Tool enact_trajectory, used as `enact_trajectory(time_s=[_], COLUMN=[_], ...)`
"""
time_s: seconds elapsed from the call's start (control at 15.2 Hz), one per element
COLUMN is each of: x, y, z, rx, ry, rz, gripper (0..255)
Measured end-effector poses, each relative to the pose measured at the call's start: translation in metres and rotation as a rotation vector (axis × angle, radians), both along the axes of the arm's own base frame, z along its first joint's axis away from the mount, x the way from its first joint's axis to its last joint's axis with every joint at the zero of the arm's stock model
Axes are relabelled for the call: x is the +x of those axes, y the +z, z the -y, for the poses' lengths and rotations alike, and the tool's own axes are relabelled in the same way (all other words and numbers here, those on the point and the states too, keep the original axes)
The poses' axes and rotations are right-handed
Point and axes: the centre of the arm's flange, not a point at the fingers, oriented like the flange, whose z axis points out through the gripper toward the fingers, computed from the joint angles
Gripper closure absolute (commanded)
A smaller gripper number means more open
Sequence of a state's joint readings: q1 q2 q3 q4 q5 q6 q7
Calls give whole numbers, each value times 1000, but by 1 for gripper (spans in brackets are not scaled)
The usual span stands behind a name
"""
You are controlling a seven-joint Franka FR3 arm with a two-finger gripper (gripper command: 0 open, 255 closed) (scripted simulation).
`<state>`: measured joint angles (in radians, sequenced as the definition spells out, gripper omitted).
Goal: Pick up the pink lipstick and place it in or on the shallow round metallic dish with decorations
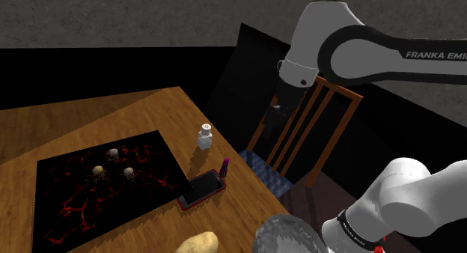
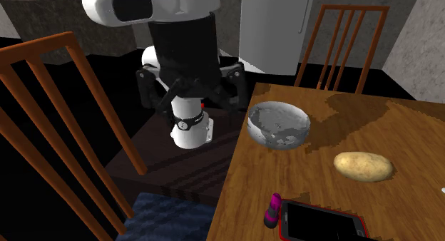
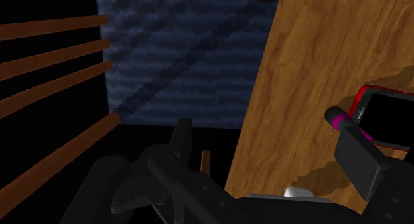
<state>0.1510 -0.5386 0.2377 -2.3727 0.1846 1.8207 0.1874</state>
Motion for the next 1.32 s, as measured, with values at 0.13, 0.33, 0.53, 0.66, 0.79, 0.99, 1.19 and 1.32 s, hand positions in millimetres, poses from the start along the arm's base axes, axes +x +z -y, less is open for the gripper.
enact_trajectory(time_s=[0.13, 0.33, 0.53, 0.66, 0.79, 0.99, 1.19, 1.32], x=[6, 13, 20, 25, 27, 28, 28, 27], y=[-14, -30, -51, -64, -79, -94, -109, -118], z=[-22, -56, -94, -116, -137, -141, -143, -144], rx=[-9, -21, -33, -41, -48, -50, -50, -50], ry=[25, 62, 100, 125, 146, 155, 155, 156], rz=[4, 10, 17, 21, 24, 25, 26, 25], gripper=[0, 0, 0, 0, 0, 0, 0, 0])
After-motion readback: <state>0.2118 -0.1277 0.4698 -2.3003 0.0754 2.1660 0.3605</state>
